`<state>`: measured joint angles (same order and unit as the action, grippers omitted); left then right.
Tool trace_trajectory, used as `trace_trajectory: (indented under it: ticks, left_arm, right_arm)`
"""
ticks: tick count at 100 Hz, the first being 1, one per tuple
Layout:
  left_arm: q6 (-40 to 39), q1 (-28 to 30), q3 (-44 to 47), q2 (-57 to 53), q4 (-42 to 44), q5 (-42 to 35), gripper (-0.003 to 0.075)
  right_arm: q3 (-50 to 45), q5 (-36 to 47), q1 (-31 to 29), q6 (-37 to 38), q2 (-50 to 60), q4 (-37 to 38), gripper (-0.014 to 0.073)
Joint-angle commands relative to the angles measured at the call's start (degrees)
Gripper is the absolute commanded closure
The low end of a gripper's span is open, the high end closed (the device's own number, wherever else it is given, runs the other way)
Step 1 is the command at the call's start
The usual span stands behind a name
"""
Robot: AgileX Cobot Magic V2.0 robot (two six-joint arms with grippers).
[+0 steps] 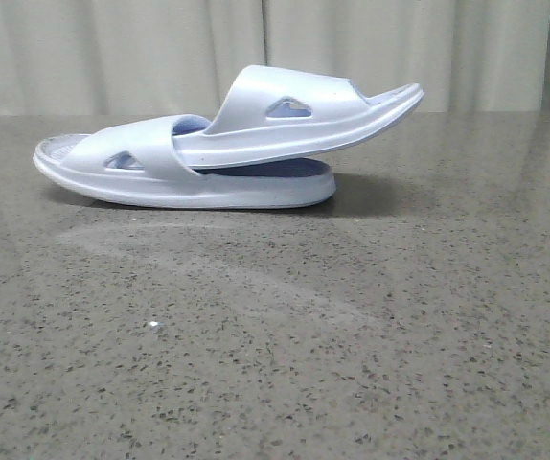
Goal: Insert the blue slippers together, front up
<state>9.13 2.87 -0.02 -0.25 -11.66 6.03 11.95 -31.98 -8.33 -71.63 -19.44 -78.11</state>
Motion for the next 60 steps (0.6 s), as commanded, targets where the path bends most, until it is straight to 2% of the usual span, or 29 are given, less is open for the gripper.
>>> trace_trajectory:
  ticks: [1, 28, 60]
  left_arm:
    - [-2.3, 0.0, 0.9, -1.8, 2.1, -5.5, 0.0705]
    - [-3.2, -0.1, 0.7, -1.7, 5.2, 1.1, 0.0705]
    - [-3.2, -0.1, 0.7, -1.7, 5.2, 1.1, 0.0705]
  right_arm:
    - [1.4, 0.8, 0.2, -0.7, -0.3, -2.6, 0.0683]
    - [1.4, 0.8, 0.2, -0.7, -0.3, -2.7, 0.0683]
    - [1.4, 0.9, 0.2, -0.7, -0.3, -2.7, 0.0683]
